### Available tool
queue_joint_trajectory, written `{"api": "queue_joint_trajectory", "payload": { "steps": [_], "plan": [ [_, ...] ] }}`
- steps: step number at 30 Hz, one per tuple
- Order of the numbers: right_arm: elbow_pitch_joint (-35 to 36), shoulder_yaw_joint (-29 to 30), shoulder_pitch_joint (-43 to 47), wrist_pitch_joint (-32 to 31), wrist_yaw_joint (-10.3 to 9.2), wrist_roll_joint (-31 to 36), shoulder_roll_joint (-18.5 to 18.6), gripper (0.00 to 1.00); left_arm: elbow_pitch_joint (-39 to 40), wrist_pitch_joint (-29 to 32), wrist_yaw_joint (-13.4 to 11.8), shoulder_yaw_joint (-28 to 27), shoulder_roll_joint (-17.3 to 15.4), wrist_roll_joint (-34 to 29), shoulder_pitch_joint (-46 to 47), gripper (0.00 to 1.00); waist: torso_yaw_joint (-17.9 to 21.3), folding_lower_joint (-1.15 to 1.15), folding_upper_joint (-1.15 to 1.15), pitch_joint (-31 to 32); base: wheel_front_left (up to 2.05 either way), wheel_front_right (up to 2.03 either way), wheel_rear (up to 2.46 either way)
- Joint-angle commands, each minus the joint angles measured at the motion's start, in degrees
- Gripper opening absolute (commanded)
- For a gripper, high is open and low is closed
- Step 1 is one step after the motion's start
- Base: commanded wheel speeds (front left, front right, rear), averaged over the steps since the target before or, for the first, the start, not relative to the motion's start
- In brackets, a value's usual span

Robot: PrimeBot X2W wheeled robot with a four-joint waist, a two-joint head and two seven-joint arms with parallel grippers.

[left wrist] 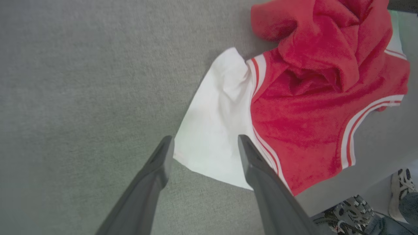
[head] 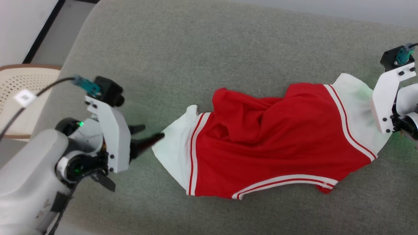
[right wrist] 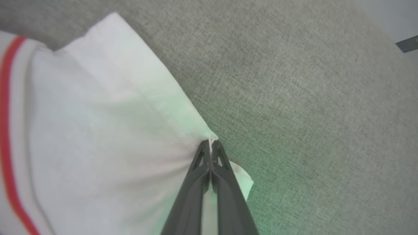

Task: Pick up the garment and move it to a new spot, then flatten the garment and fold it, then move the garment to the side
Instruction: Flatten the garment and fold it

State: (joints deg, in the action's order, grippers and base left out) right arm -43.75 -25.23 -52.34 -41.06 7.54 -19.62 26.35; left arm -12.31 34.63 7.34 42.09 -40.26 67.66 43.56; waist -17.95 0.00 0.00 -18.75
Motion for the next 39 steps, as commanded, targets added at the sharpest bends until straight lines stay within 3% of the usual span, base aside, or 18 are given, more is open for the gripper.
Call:
{"api": "queue_joint_trajectory", "payload": {
  "steps": [1, 5, 16, 24, 36, 37, 38, 39],
  "plan": [
    [-1.91, -0.98, 1.74, -0.44, -0.11, 0.26, 0.03, 0.0, -0.68, 0.83, 0.19, 1.14, -0.07, 0.59, 0.85, 1.0, 0.15, 0.0, 0.0, -0.38, 0.0, 0.0, 0.0],
    [-2.11, -1.64, 0.99, -0.44, -0.11, 0.12, -0.02, 0.0, -3.53, 2.4, 0.19, 5.26, 0.4, 2.25, 3.41, 1.0, 0.32, 0.0, 0.0, -0.91, 0.0, 0.0, 0.0],
    [-2.49, -4.19, -0.83, -0.2, -0.11, -0.8, -0.47, 0.0, -9.95, -0.42, 0.17, 13.03, 2.13, 6.24, 7.54, 1.0, 1.29, 0.0, 0.0, -2.1, 0.0, 0.0, 0.0],
    [-2.86, -6.51, -1.85, 0.36, -0.11, -2.04, -0.09, 0.0, -13.6, -4.15, 0.17, 19.49, 2.08, 4.86, 11.1, 1.0, 2.06, 0.0, 0.0, -3.18, 0.0, 0.0, 0.0],
    [-4.28, -10.24, -3.64, 1.91, -0.11, -4.48, 0.43, 0.0, -12.11, -2.51, 0.18, 24.52, 3.54, 14.07, 11.77, 1.0, 2.59, 0.0, 0.0, -3.92, 0.0, 0.0, 0.0],
    [-4.41, -10.54, -3.81, 2.09, -0.11, -4.58, 0.39, 0.0, -11.58, -2.75, 0.18, 24.51, 3.27, 14.7, 11.97, 0.86, 2.62, 0.0, 0.0, -3.95, 0.0, 0.0, 0.0],
    [-4.55, -10.82, -4.06, 2.18, -0.11, -4.83, 0.39, 0.0, -11.3, -3.01, 0.18, 24.64, 2.95, 14.96, 12.21, 0.46, 2.69, 0.0, 0.0, -4.03, 0.0, 0.0, 0.0],
    [-4.77, -11.08, -4.24, 2.34, -0.11, -5.04, 0.5, 0.0, -11.12, -3.03, 0.18, 24.84, 2.7, 15.36, 12.32, 0.19, 2.73, 0.0, 0.0, -4.07, 0.0, 0.0, 0.0]
  ]
}}
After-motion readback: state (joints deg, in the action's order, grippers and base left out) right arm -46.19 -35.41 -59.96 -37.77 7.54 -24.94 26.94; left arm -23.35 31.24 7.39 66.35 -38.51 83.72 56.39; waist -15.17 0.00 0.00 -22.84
